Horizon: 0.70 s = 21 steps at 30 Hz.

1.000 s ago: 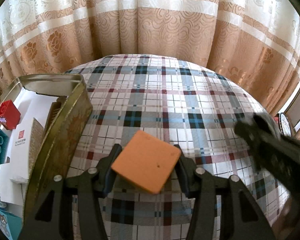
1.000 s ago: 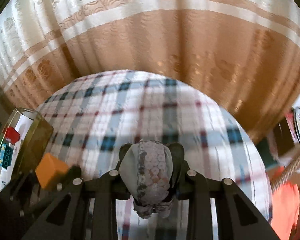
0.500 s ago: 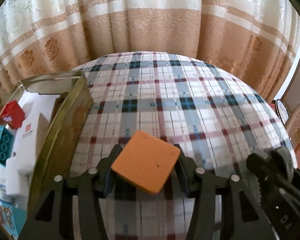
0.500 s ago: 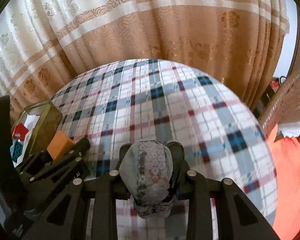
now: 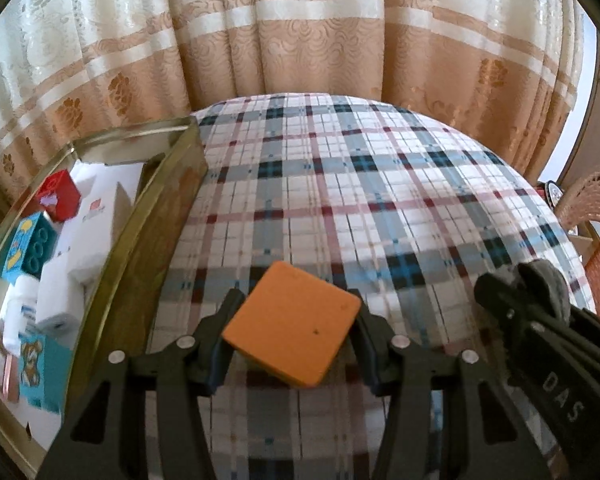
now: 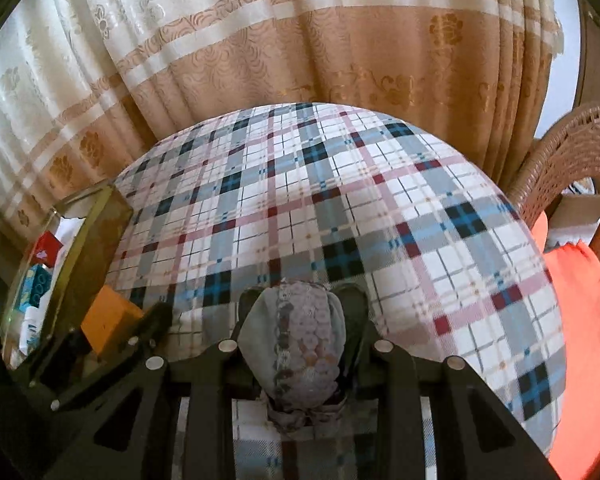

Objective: Organize rigid objects
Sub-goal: 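Carry the orange cube with the left gripper while the right carries the clip to the tray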

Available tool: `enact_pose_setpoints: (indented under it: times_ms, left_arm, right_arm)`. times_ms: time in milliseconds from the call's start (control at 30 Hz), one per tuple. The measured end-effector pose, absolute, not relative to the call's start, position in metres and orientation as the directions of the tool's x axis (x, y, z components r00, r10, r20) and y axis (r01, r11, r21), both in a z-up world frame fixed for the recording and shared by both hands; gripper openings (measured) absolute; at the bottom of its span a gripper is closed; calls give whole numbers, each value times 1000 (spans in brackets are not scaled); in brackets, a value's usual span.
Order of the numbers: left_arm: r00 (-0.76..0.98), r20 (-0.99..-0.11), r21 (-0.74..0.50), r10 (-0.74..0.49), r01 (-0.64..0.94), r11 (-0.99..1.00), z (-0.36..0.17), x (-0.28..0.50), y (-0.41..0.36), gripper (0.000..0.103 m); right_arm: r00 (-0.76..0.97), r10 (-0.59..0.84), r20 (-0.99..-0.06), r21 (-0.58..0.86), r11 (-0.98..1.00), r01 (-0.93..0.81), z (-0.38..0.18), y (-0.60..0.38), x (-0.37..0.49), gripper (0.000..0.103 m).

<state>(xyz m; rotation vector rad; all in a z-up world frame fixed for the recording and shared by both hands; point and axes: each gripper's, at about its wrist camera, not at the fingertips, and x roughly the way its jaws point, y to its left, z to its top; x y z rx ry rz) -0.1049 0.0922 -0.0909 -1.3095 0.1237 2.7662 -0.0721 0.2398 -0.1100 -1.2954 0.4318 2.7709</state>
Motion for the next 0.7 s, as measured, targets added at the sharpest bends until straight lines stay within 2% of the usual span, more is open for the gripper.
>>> enact_pose_setpoints:
  times_ms: [167, 400, 600, 700]
  left_arm:
    - [-612, -788, -5, 63, -96, -995, -88, -94, 81, 51]
    - [-625, -779, 29, 48, -113, -993, -83, -72, 72, 51]
    - [-597, -800, -5, 69, -108, -994, -89, -60, 61, 51]
    - [-599, -799, 15, 59, -119, -993, -90, -54, 62, 51]
  right_arm:
    - [-654, -69, -753, 237, -956, -172, -110, 234, -61, 32]
    - [-652, -62, -756, 224, -960, -169, -110, 224, -51, 32]
    - [-651, -59, -757, 206, -967, -152, -110, 213, -43, 32]
    - [-648, -51, -760, 197, -968, -154, -110, 211, -43, 32]
